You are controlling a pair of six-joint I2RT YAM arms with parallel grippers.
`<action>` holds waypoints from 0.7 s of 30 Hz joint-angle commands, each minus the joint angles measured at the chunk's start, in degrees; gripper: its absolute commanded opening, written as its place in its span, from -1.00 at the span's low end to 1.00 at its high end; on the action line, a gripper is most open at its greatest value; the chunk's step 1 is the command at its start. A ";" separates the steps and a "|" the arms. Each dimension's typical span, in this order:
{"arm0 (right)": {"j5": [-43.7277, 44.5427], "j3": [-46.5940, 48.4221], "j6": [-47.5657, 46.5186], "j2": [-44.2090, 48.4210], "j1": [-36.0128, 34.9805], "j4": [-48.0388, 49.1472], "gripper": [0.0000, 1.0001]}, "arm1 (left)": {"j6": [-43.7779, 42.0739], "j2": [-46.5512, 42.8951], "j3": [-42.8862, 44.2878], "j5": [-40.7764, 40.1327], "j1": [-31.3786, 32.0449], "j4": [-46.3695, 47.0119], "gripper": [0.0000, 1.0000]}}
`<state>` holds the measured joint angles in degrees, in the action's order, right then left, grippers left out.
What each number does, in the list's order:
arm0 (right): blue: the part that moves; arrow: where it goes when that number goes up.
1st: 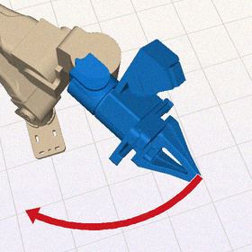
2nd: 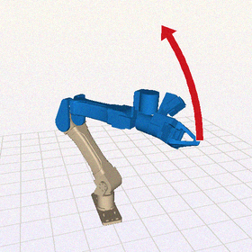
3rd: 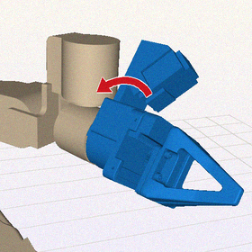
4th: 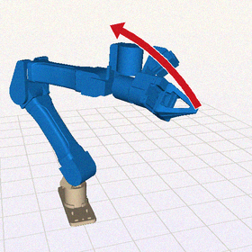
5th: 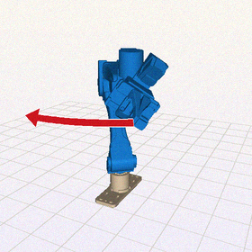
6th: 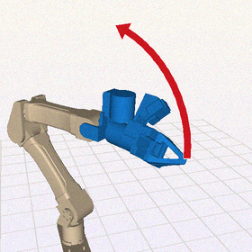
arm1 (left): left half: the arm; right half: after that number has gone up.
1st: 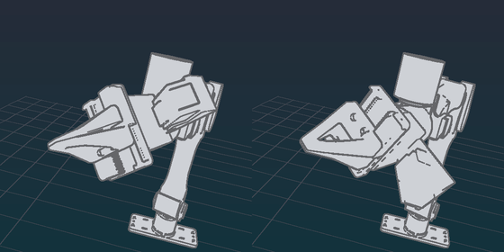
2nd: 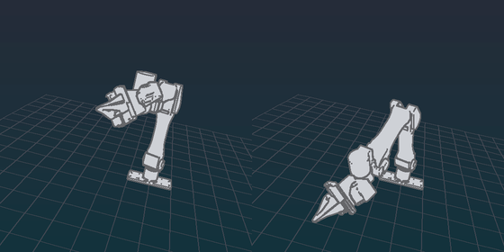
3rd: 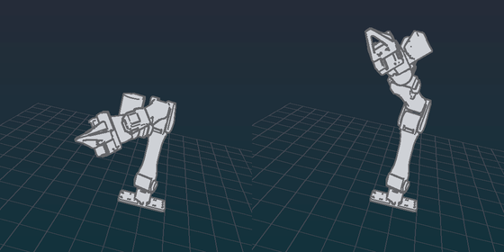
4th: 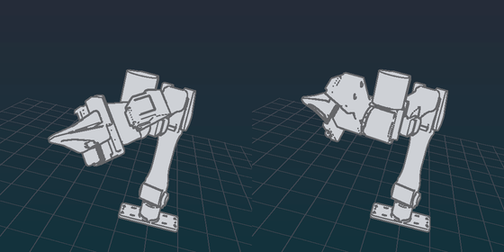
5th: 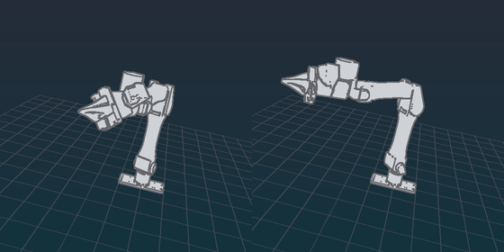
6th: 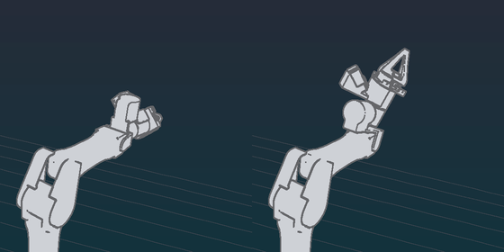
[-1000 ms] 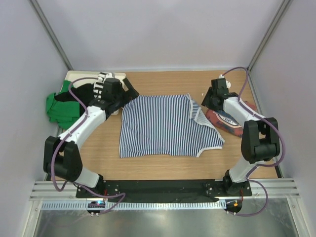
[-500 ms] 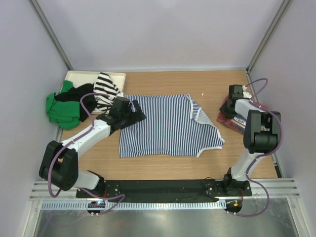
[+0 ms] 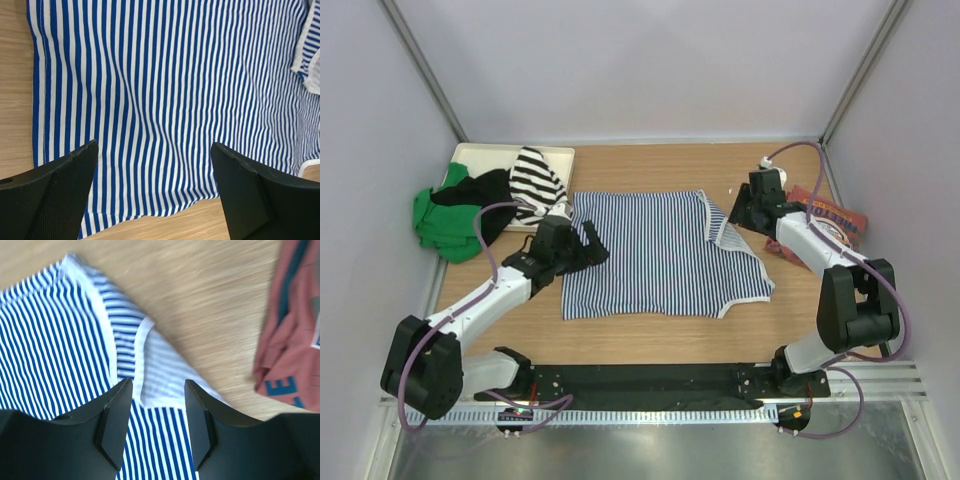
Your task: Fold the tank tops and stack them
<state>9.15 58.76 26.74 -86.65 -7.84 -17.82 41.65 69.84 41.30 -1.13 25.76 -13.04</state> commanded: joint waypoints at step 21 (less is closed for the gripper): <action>-3.88 10.84 -5.82 -17.41 -9.31 -6.70 -0.73 | -4.29 -0.41 -9.75 3.68 0.17 12.25 0.78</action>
<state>5.32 66.02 20.95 -103.94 -17.04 -24.60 38.46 69.52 31.66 2.17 25.78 -3.66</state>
